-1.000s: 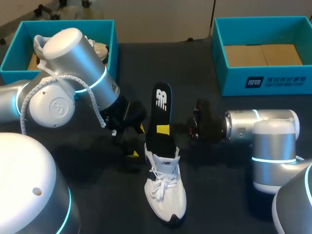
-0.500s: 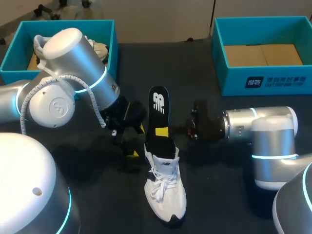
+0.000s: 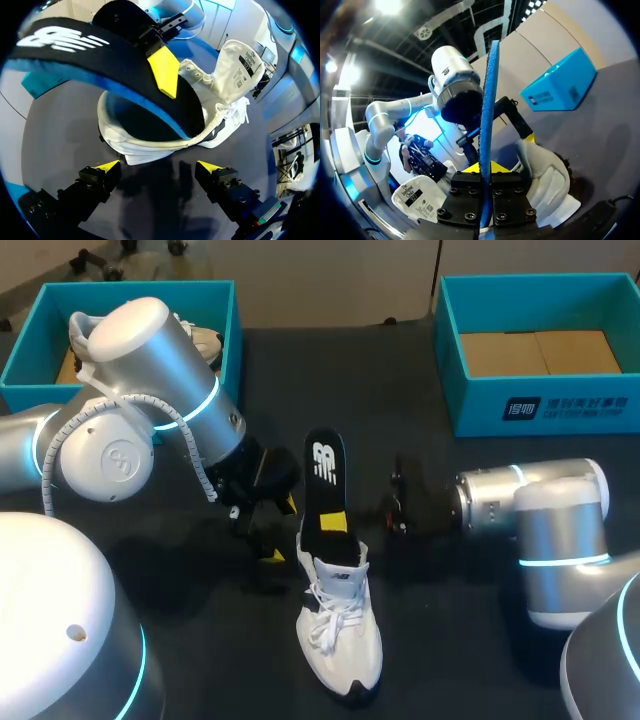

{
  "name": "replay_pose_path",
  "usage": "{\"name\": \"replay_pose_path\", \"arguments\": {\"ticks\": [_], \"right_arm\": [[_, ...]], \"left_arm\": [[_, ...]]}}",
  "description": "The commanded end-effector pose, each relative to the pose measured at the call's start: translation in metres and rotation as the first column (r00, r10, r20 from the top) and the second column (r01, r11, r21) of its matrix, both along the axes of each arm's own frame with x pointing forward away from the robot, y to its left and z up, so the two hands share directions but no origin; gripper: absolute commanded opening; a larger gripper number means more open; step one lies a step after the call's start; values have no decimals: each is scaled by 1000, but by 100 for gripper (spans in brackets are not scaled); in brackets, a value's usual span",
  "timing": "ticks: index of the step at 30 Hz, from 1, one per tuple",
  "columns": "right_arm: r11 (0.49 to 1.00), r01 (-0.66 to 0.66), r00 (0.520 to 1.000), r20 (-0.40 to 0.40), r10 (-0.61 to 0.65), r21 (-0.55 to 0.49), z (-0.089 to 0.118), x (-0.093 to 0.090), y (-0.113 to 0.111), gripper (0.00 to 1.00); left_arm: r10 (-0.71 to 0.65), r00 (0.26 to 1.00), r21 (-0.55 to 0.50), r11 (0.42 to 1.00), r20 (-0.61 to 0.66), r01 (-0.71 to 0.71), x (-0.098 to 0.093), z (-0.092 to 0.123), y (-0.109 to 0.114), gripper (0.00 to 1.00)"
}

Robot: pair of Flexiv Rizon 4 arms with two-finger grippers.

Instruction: Take the shoe out of the shoebox, open the shoe tongue, remove and reinsert the insole, then place the shoe into the shoebox

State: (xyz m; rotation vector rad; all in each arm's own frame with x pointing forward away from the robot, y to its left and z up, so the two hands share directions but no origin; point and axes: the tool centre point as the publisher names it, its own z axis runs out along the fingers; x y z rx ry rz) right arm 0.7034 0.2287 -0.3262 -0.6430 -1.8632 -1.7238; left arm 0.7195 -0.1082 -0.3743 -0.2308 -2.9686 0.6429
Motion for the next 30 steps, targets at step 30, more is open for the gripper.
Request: {"name": "replay_pose_path", "arguments": {"ticks": [30], "right_arm": [[999,42,999,-14,-42,12,-10,-17,3,36]], "left_arm": [[1,1000,3,1000,2,-1,-1,0,0,100]]}}
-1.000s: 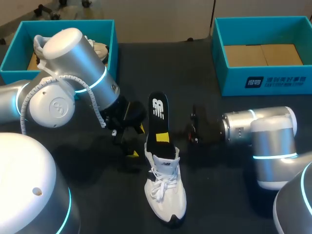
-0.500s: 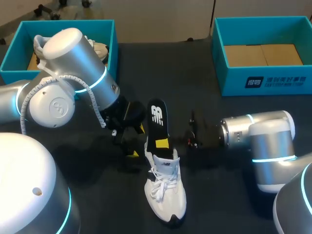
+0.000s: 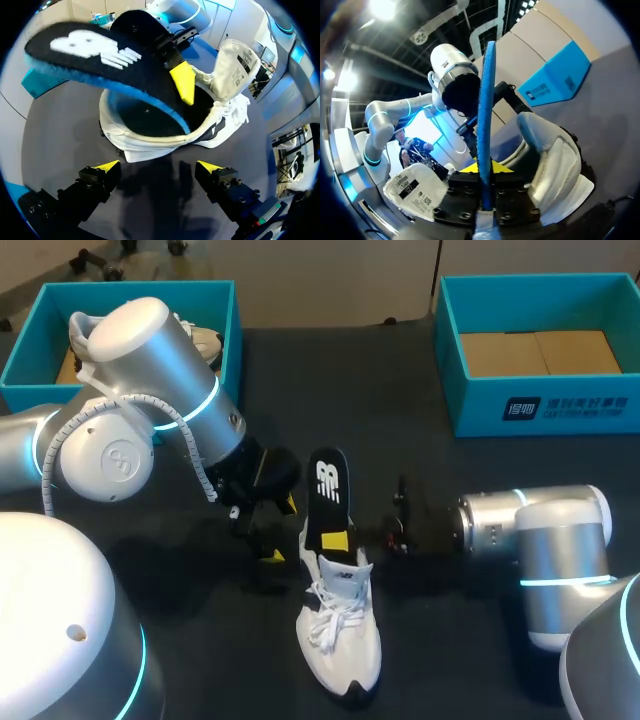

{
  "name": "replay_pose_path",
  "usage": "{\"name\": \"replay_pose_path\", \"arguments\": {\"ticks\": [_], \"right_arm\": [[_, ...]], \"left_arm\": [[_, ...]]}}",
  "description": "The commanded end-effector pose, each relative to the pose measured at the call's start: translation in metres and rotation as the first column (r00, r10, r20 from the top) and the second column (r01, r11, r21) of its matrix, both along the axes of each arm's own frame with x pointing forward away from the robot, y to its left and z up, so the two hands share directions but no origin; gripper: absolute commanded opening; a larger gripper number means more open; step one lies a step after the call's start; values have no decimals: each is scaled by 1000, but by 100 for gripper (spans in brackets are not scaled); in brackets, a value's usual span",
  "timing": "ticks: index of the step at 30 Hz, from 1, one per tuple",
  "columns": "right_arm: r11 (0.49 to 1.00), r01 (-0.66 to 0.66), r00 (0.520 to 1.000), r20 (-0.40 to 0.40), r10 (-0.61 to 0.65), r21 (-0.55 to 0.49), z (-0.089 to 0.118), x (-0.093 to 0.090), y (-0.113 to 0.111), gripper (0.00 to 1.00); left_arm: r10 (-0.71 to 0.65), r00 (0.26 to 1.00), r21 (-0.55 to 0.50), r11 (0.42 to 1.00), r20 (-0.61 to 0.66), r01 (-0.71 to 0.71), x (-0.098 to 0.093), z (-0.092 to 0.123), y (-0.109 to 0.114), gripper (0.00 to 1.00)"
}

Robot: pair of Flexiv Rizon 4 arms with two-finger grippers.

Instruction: Take the shoe out of the shoebox, open the shoe tongue, remove and reinsert the insole, then place the shoe into the shoebox

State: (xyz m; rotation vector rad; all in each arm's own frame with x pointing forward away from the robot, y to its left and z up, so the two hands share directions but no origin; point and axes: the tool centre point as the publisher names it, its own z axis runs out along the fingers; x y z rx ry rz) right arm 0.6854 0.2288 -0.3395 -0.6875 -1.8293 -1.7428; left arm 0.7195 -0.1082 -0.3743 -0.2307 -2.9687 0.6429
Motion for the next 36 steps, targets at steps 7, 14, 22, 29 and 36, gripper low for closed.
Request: {"name": "replay_pose_path", "arguments": {"ticks": [7,14,22,29,36], "right_arm": [[1000,12,999,43,-12,-4,14,8,3,35],[998,51,995,87,-53,24,27,15,-1,32],[996,69,992,99,-74,51,33,23,-2,23],[993,93,991,90,-99,69,33,31,-2,0],[995,85,995,47,-87,43,27,36,-1,0]], "left_arm": [[1,1000,3,1000,2,-1,-1,0,0,100],[1,1000,3,1000,2,-1,-1,0,0,100],[1,1000,3,1000,2,-1,-1,0,0,100],[1,1000,3,1000,2,-1,-1,0,0,100],[1,1000,3,1000,2,-1,-1,0,0,100]]}}
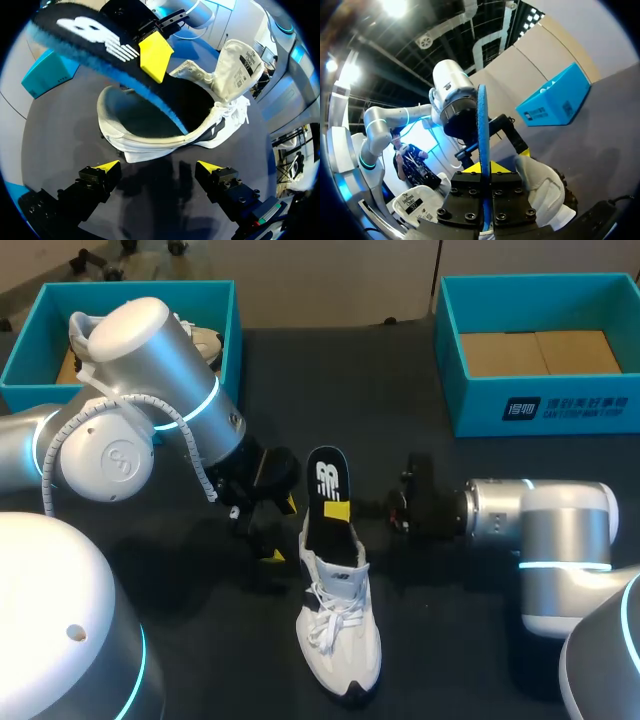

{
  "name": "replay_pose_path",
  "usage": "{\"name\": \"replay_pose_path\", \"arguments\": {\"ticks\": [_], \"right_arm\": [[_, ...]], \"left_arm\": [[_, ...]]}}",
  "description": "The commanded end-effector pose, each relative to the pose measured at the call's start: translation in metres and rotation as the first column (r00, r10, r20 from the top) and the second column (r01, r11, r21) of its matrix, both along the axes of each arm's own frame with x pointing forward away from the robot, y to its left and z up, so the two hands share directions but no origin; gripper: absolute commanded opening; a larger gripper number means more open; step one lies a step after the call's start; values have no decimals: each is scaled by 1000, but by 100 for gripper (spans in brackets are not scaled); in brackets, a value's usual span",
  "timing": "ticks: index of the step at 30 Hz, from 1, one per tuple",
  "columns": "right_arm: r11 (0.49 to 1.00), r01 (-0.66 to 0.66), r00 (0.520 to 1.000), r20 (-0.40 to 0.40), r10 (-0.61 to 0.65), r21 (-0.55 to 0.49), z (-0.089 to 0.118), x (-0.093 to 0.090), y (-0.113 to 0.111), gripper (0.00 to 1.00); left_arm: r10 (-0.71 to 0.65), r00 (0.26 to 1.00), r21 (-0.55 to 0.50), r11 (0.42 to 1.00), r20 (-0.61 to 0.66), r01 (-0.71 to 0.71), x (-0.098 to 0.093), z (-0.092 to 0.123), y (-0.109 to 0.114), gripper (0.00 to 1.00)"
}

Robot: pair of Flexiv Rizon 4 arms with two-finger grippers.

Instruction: Take the shoe out of the shoebox, open the shoe tongue, remove and reinsert the insole, then place the shoe into the shoebox

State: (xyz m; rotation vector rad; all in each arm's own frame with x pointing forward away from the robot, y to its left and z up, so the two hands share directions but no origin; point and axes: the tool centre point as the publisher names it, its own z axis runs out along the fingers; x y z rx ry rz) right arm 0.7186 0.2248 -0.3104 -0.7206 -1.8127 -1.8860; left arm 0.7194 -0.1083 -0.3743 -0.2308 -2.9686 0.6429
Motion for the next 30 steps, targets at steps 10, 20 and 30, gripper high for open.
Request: {"name": "replay_pose_path", "arguments": {"ticks": [10,20,30], "right_arm": [[999,-23,996,-82,19,-49,-17,-10,2,0],[996,-37,990,-136,26,-82,-29,-25,3,0],[995,-50,988,-149,37,-84,-32,-29,5,0]], "left_arm": [[1,1000,3,1000,2,-1,-1,0,0,100],[1,1000,3,1000,2,-1,-1,0,0,100],[1,1000,3,1000,2,-1,-1,0,0,100]]}}
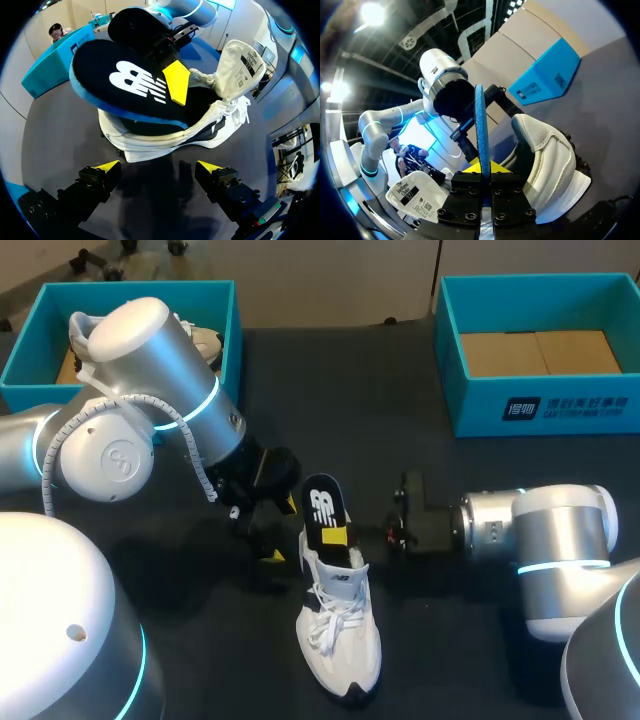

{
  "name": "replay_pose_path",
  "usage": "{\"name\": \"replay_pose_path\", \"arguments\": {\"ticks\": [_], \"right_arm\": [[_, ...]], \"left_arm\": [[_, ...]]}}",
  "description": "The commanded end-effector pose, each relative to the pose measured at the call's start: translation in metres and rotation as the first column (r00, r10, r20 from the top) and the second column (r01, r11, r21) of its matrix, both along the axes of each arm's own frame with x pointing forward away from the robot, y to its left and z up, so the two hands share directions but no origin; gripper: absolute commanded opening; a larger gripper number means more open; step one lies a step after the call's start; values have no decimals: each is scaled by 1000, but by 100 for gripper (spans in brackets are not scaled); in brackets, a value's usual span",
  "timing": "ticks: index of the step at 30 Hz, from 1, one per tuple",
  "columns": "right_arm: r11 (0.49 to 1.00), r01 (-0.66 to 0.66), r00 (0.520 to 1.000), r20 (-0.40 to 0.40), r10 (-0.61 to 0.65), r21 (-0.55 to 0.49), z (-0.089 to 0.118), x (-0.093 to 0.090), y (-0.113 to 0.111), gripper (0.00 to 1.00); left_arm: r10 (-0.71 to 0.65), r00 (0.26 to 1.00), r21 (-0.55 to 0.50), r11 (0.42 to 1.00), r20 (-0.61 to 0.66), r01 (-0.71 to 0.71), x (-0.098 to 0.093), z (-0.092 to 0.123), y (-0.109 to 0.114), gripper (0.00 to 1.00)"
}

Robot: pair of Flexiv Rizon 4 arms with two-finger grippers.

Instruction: Take the shoe out of the shoebox, open the shoe tongue, remove and reinsert the insole, then place the shoe into the shoebox

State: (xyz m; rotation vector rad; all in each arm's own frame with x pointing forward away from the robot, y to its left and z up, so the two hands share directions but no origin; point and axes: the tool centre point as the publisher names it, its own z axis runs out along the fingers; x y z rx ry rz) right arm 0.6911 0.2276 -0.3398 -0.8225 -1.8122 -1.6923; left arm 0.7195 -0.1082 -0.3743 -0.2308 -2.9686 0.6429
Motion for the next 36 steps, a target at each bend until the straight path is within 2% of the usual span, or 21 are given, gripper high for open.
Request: {"name": "replay_pose_path", "arguments": {"ticks": [1,7,11,16,28,30,32,35,36], "right_arm": [[1000,-2,1000,-1,2,1,-2,-2,2,0],[1000,-1,1000,11,1,12,1,-2,3,2],[1000,0,1000,29,-1,19,6,-1,3,30],[1000,7,998,63,-9,28,13,2,4,34],[998,35,991,126,-42,56,34,16,4,27],[997,43,991,127,-50,62,34,19,4,22],[996,47,990,126,-55,69,34,21,3,11],[996,50,991,124,-59,74,33,23,3,0],[996,49,991,122,-58,75,32,23,4,0]], "left_arm": [[1,1000,3,1000,2,-1,-1,0,0,100],[1,1000,3,1000,2,-1,-1,0,0,100],[1,1000,3,1000,2,-1,-1,0,0,100],[1,1000,3,1000,2,-1,-1,0,0,100],[1,1000,3,1000,2,-1,-1,0,0,100],[1,1000,3,1000,2,-1,-1,0,0,100],[1,1000,3,1000,2,-1,-1,0,0,100],[1,1000,3,1000,2,-1,-1,0,0,100],[1,1000,3,1000,2,-1,-1,0,0,100]]}}
